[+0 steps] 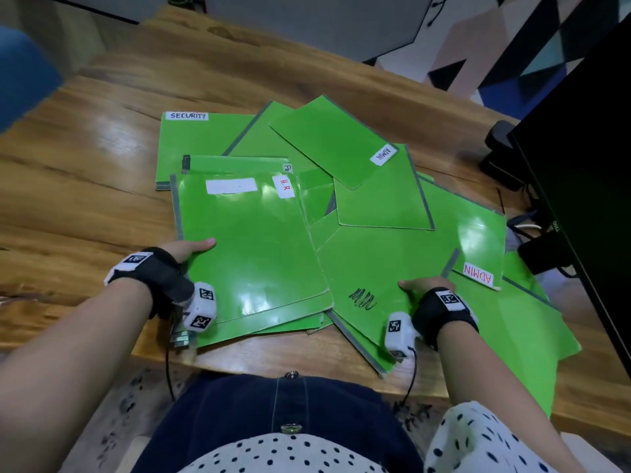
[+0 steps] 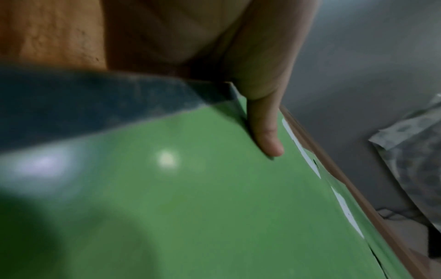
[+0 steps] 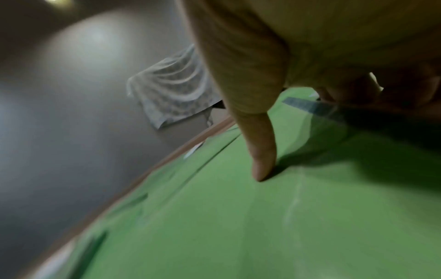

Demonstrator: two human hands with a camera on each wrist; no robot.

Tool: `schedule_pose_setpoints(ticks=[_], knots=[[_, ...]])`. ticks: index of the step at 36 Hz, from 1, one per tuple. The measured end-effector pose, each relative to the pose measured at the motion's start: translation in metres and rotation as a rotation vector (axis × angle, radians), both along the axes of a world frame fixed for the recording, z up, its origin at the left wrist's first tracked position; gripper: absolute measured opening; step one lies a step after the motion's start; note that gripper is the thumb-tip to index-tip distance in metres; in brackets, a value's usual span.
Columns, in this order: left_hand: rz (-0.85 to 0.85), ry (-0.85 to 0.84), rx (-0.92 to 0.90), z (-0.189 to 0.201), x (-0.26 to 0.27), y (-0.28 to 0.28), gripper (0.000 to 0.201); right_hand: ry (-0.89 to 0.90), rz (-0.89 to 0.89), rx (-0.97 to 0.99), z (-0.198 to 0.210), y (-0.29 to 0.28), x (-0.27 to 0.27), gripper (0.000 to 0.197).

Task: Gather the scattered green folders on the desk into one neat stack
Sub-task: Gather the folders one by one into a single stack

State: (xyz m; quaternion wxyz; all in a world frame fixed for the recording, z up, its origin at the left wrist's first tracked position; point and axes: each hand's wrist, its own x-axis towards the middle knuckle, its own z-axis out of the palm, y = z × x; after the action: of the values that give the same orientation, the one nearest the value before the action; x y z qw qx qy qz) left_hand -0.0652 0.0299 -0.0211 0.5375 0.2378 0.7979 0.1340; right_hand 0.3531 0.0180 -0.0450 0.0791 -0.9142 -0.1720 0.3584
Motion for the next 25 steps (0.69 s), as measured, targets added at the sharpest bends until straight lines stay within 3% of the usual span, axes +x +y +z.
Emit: schedule_pose_setpoints(ticks=[6, 15, 25], knots=[[-0.088, 0.039, -0.018, -0.002, -0.008, 0.001, 0.075, -0.023, -0.134, 0.259, 0.028, 0.000, -0.012, 0.058], [-0.046, -0.035, -0.078, -0.007, -0.017, 0.004, 0.096, -0.089, -0.015, 0.524, 0.093, -0.005, -0.046, 0.052], [-0.092, 0.000, -0.031, -0.004, -0.012, 0.004, 0.090, -0.379, 0.167, 0.613, 0.165, -0.021, -0.049, 0.051]])
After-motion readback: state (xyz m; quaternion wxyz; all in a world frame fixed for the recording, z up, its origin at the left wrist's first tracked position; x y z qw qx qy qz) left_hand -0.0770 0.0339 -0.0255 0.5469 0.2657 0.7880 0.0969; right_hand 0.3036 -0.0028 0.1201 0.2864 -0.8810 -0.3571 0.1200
